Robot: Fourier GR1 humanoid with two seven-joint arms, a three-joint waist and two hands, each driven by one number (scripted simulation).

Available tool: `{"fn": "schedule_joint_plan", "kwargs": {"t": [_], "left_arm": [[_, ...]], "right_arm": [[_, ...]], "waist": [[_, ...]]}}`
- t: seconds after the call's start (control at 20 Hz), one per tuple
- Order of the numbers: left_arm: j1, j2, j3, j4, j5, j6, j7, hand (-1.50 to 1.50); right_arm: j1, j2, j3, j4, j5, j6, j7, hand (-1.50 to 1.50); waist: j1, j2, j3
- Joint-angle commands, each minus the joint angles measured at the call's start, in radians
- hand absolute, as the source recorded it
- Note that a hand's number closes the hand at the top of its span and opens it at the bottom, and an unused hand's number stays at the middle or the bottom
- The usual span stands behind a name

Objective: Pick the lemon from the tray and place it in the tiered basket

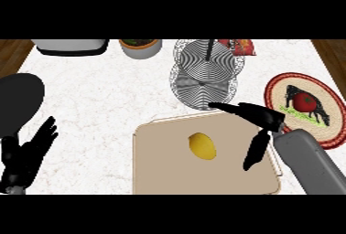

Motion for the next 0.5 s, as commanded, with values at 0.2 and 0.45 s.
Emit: {"fn": "schedule_joint_plan", "kwargs": {"t": [0.2,0.45], "left_arm": [[0.035,0.02,0.074,-0.083,-0.008,-0.06,0.056,0.0],[0.009,-0.029,0.08,-0.079,-0.051,-0.075,0.079,0.0]], "right_arm": [[0.006,0.045,-0.062,0.039,0.039,0.092,-0.031,-1.5],[0.047,0.042,-0.064,0.117,0.165,0.046,-0.184,-1.5]], "waist": [[0.0,-0.001,0.0],[-0.001,0.0,0.0]]}}
